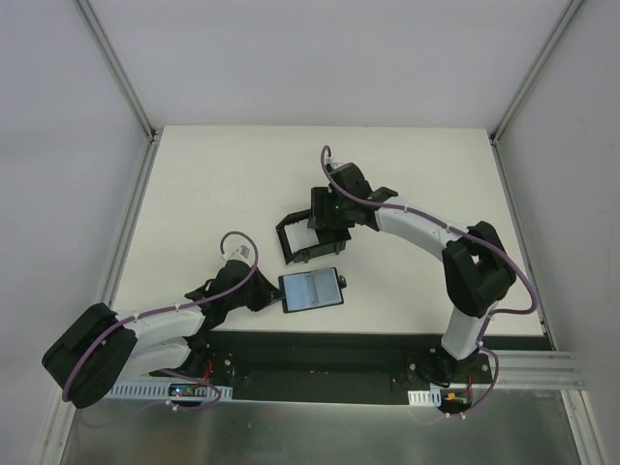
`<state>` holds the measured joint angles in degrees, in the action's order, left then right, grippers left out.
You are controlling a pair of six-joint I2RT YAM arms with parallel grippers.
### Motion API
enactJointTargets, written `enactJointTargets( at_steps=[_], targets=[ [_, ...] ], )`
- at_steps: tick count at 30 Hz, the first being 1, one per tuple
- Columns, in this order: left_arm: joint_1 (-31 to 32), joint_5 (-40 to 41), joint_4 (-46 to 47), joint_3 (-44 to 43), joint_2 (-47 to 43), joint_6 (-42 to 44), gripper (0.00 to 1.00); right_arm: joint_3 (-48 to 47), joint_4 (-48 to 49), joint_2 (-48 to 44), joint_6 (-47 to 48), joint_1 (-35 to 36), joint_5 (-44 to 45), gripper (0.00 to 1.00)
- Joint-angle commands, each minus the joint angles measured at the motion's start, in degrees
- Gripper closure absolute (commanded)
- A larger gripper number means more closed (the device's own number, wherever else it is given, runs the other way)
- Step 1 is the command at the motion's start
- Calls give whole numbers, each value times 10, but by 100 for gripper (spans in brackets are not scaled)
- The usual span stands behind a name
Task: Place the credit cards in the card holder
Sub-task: Pick up the credit card from the storage box.
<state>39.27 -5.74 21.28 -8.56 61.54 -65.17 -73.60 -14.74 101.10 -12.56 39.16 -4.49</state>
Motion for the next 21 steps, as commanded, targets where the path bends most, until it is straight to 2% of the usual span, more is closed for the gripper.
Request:
enactJointTargets(
  at_steps=[1, 7, 17, 21],
  targets=[
    [-7, 4, -17, -1, -5, 7, 100, -60, 9, 43, 13, -4, -36, 33],
    [-7, 1, -19, -6, -3, 12, 100, -80, 10, 81, 11, -7, -55, 30],
    [-7, -1, -16, -5, 5, 11, 100, -84, 39, 114, -12, -13, -139, 28],
    [-8, -2, -16, -6, 6, 12, 100, -70, 66, 108, -30, -19, -164, 35]
  ],
)
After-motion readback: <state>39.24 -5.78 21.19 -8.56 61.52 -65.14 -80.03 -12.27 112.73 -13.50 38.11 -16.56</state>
